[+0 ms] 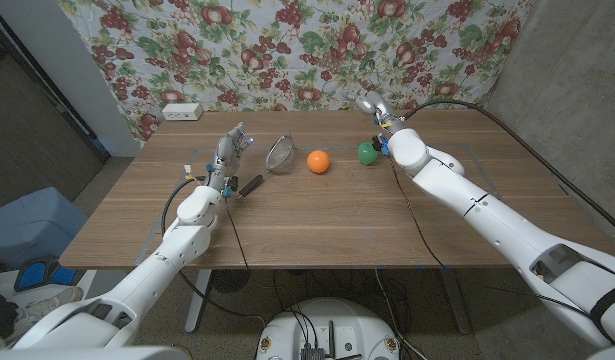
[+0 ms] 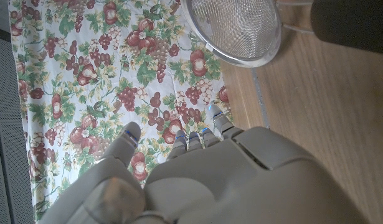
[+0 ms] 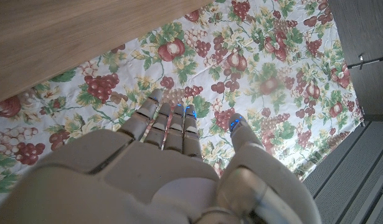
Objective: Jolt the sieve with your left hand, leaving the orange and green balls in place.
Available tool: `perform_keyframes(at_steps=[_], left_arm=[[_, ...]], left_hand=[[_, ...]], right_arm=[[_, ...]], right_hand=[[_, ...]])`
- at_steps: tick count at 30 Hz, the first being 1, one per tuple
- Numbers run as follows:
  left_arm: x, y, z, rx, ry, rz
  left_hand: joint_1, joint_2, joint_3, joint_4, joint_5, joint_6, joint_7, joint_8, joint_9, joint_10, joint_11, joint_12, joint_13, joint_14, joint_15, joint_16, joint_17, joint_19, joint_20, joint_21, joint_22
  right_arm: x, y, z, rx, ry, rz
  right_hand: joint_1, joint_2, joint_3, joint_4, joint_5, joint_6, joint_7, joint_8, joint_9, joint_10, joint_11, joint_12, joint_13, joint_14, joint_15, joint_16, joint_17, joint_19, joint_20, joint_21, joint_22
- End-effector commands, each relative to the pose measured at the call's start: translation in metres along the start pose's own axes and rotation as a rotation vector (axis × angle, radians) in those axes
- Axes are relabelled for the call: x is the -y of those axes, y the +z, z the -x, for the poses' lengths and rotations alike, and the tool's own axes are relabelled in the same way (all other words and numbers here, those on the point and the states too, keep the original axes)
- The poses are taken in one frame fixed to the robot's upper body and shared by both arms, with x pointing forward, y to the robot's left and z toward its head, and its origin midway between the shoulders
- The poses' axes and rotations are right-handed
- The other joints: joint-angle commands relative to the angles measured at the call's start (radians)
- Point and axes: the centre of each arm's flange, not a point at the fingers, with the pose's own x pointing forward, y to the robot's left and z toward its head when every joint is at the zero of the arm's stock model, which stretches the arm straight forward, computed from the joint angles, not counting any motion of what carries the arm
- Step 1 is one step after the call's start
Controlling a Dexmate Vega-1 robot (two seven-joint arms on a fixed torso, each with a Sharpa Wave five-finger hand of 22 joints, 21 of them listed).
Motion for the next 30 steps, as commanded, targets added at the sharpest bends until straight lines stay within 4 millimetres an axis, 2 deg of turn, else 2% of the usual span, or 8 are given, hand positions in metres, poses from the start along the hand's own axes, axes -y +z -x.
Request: perform_keyframes(at_steps=[1, 30], left_arm=[[-0.003, 0.001, 0.001, 0.004, 0.0, 0.001], [-0.003, 0.001, 0.003, 0.014, 0.003, 0.008]], left_hand=[[-0.014, 0.025, 0.003, -0.008, 0.001, 0.003, 0.0, 0.003, 0.003, 0.005, 0.001, 0.004, 0.003, 0.007, 0.0, 0.008, 0.001, 0.005, -0.002, -0.003, 0.003], [-0.019, 0.025, 0.003, -0.012, 0.001, 0.004, 0.001, 0.003, 0.003, 0.005, 0.003, 0.003, 0.003, 0.008, -0.001, 0.008, 0.001, 0.011, -0.001, -0.015, 0.003]], right_arm=[[-0.009, 0.01, -0.007, 0.007, 0.019, 0.047], [-0.025, 0.026, -0.025, 0.029, 0.062, 0.142]], right_hand=[[-0.001, -0.005, 0.002, -0.002, 0.004, 0.017, -0.003, -0.001, 0.005, 0.008, 0.0, -0.002, 0.005, 0.016, -0.004, 0.003, 0.005, 0.008, -0.002, 0.003, 0.003], [0.005, -0.006, 0.003, -0.004, 0.005, 0.028, -0.009, 0.0, 0.006, 0.021, -0.003, 0.0, 0.006, 0.042, -0.016, 0.014, 0.009, 0.026, -0.002, 0.005, 0.004]])
